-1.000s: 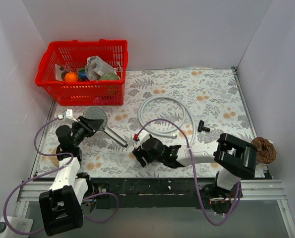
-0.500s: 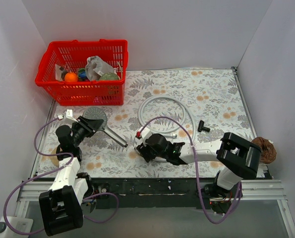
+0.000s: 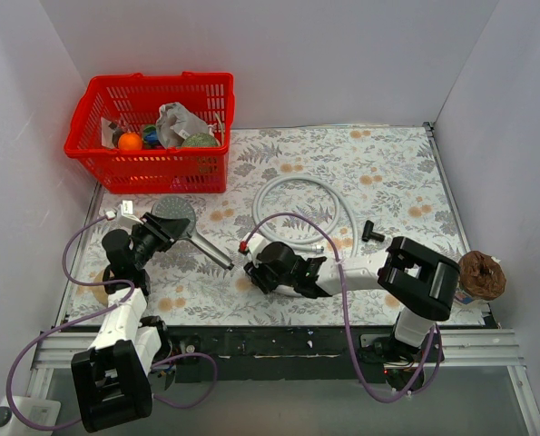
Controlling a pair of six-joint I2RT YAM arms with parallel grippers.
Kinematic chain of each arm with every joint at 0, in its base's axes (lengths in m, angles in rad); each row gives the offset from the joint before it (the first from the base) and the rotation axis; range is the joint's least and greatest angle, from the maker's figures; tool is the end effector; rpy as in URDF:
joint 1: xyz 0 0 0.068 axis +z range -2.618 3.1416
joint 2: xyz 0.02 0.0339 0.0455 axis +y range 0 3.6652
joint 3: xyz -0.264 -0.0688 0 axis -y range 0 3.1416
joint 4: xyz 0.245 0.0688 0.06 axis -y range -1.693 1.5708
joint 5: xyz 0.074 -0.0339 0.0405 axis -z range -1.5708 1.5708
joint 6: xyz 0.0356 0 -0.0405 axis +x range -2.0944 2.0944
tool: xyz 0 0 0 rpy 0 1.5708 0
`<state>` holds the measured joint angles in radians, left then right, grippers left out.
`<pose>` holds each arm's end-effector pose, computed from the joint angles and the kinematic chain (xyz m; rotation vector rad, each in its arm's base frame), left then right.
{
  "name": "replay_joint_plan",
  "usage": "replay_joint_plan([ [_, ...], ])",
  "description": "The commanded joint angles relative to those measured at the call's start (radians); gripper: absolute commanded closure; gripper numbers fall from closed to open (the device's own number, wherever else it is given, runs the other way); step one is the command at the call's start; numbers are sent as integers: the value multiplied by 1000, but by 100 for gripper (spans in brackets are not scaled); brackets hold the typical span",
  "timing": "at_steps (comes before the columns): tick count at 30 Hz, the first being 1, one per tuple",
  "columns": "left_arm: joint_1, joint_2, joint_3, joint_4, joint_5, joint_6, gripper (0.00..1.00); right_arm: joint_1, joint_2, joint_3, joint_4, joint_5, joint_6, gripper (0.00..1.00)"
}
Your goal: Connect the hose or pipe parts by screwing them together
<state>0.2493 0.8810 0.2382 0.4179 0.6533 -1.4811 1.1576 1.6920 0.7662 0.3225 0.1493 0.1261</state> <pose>0.1834 0.0244 0.1955 -1.1316 1.6489 -1.4229 0.1402 0.3066 0.1539 -1.0199 1.9759 0.5658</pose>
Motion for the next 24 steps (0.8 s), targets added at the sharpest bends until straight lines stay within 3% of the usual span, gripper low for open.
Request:
replay_joint_plan([
  [1,-2,-20,23,28,0,5,100,-18,15,48,21,-31,-8,60],
  [7,-2,-20,27,28,-3,5,100,-19,32,68,29,-51,-6,75],
  [8,-2,-20,29,25,-3,7,100,-21,31,70,38,-56,-2,84],
  [11,-2,-20,35,13,-7,10,100,-19,-9,55,99,-62,21,95],
  [19,-2,-20,32,18,-12,7,100,-10,-178,-77,187,-86,89,99],
  [24,-2,-25,23,24,-11,-7,100,4,-186,-108,210,-105,116,99],
])
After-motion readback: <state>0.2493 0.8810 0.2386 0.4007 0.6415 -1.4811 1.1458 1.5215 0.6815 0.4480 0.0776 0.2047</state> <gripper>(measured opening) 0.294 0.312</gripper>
